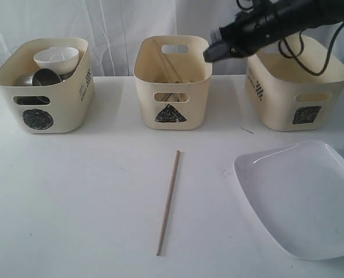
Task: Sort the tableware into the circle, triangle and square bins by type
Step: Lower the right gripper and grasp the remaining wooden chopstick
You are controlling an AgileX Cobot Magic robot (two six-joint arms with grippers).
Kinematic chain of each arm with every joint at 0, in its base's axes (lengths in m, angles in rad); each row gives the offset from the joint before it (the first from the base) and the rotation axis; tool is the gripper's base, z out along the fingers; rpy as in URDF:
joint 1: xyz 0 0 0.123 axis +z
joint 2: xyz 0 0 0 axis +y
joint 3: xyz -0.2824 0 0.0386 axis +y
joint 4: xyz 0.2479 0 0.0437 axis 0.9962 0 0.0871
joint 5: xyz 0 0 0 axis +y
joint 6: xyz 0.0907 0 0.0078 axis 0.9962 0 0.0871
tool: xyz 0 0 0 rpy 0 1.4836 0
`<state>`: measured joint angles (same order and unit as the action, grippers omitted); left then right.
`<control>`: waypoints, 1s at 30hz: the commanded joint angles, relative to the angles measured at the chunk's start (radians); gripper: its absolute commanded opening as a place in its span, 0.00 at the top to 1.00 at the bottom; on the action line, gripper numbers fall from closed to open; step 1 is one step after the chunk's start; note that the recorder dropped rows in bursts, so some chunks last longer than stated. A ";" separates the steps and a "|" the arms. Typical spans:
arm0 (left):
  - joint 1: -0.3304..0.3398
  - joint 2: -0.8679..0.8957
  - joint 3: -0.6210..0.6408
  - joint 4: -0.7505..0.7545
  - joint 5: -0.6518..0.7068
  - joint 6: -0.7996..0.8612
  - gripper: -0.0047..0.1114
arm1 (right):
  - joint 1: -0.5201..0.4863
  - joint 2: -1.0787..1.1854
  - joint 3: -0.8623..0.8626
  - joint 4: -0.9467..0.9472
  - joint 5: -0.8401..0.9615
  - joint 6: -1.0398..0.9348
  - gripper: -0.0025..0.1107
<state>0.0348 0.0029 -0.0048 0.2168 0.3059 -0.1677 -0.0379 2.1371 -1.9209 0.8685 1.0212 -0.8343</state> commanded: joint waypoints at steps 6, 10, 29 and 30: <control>-0.009 -0.003 0.005 -0.007 -0.001 -0.001 0.96 | 0.210 -0.148 0.239 -0.699 0.095 0.764 0.98; -0.009 -0.003 0.005 -0.007 -0.001 -0.001 0.96 | 0.383 -0.216 0.426 -0.674 -0.002 0.841 0.98; -0.009 -0.003 0.005 -0.007 -0.001 -0.001 0.96 | 0.564 -0.161 0.503 -0.680 -0.249 1.003 0.86; -0.009 -0.003 0.005 -0.007 -0.001 -0.001 0.96 | 0.564 -0.152 0.503 -0.680 -0.249 1.003 0.83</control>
<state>0.0348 0.0029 -0.0048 0.2168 0.3059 -0.1677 0.5287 1.9708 -1.4228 0.1969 0.7684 0.1633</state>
